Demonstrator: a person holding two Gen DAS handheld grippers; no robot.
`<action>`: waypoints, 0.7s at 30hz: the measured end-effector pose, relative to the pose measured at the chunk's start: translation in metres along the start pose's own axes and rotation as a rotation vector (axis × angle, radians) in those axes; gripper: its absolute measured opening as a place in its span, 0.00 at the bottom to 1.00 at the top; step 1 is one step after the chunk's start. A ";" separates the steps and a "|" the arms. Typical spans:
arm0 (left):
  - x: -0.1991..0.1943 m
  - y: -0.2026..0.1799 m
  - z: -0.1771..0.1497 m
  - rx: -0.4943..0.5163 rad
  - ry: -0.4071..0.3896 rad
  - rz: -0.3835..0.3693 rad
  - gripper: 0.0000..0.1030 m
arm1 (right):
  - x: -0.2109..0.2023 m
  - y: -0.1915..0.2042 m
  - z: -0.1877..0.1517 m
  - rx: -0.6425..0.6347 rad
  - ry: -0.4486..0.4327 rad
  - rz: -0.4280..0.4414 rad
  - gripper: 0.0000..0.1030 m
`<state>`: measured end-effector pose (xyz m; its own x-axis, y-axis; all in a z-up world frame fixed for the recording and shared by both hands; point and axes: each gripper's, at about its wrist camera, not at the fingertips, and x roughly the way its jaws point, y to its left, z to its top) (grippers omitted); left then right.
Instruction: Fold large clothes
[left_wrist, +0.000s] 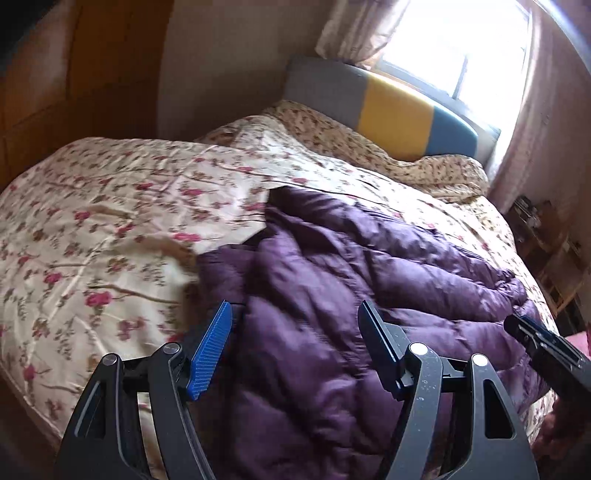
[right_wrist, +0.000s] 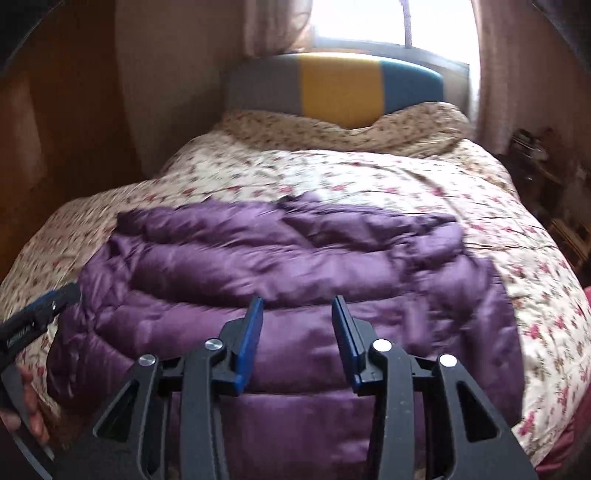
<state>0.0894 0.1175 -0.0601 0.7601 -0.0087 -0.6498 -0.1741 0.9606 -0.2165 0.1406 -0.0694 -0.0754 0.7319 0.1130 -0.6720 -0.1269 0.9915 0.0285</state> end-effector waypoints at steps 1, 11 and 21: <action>0.000 0.005 0.000 -0.006 0.002 0.005 0.68 | 0.001 0.004 -0.003 -0.012 0.005 -0.005 0.33; 0.002 0.040 -0.007 -0.035 0.039 0.041 0.68 | 0.032 0.010 -0.021 -0.053 0.094 -0.055 0.29; 0.005 0.050 -0.017 -0.009 0.080 0.018 0.68 | 0.055 0.007 -0.037 -0.066 0.123 -0.060 0.29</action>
<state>0.0737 0.1610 -0.0863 0.7041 -0.0142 -0.7099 -0.1934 0.9582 -0.2110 0.1557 -0.0583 -0.1394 0.6528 0.0405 -0.7565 -0.1317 0.9894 -0.0606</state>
